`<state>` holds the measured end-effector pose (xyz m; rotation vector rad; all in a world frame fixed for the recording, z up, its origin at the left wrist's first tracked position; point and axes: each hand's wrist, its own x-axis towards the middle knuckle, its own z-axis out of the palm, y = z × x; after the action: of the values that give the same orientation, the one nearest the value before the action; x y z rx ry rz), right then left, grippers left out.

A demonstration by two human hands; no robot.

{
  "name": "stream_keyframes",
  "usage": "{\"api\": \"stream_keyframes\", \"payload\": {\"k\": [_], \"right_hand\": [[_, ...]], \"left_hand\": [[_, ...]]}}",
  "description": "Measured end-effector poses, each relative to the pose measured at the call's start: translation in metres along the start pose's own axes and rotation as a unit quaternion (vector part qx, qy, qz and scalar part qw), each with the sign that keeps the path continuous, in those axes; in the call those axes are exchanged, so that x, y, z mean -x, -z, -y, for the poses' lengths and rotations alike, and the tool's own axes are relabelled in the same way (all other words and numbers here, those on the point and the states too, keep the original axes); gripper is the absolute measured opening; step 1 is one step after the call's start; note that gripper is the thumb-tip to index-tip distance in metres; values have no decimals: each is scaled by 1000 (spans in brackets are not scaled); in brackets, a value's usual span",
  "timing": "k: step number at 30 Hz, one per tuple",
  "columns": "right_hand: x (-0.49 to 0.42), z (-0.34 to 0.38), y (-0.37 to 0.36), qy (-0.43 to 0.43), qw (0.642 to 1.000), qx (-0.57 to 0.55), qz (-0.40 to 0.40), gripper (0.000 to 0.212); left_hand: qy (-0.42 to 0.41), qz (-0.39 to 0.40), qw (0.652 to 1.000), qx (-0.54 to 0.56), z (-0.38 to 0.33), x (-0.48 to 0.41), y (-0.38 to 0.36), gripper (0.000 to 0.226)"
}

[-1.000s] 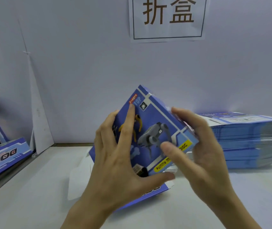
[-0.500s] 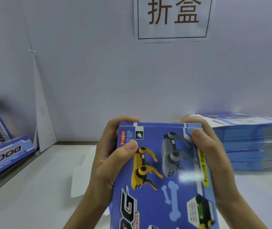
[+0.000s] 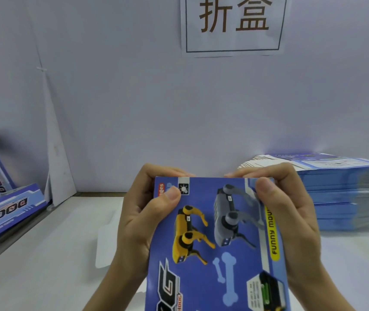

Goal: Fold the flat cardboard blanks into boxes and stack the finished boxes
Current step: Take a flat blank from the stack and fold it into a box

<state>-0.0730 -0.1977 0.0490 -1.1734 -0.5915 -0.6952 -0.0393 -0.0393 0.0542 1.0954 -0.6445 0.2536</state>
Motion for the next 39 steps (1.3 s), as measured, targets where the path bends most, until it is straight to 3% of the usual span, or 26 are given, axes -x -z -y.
{"api": "stream_keyframes", "payload": {"k": [4, 19, 23, 28, 31, 33, 36, 39], "right_hand": [[-1, 3, 1, 25, 998, 52, -6, 21], [-4, 2, 9, 5, 992, 130, -3, 9], [-4, -2, 8, -14, 985, 170, 12, 35], [-1, -6, 9, -67, 988, 118, 68, 52], [-2, -8, 18, -91, 974, 173, 116, 56], [-3, -3, 22, -166, 957, 145, 185, 59], [-24, -7, 18, -224, 929, 179, 233, 83], [-28, -23, 34, -194, 913, 227, 277, 54]], "left_hand": [[6, 20, 999, 35, 0, 1, -1, 19], [16, 6, 999, 39, -2, -1, 0, 16], [-10, 11, 1000, 22, -4, -7, 6, 14], [-28, -54, 998, -3, -8, -11, 12, 10], [-28, -162, 986, -1, -6, -16, 17, 9], [-16, -256, 967, 15, 1, -22, 27, 4], [61, -326, 937, -105, 16, -33, 52, 15], [126, -312, 931, -138, 28, -40, 54, 32]]}}
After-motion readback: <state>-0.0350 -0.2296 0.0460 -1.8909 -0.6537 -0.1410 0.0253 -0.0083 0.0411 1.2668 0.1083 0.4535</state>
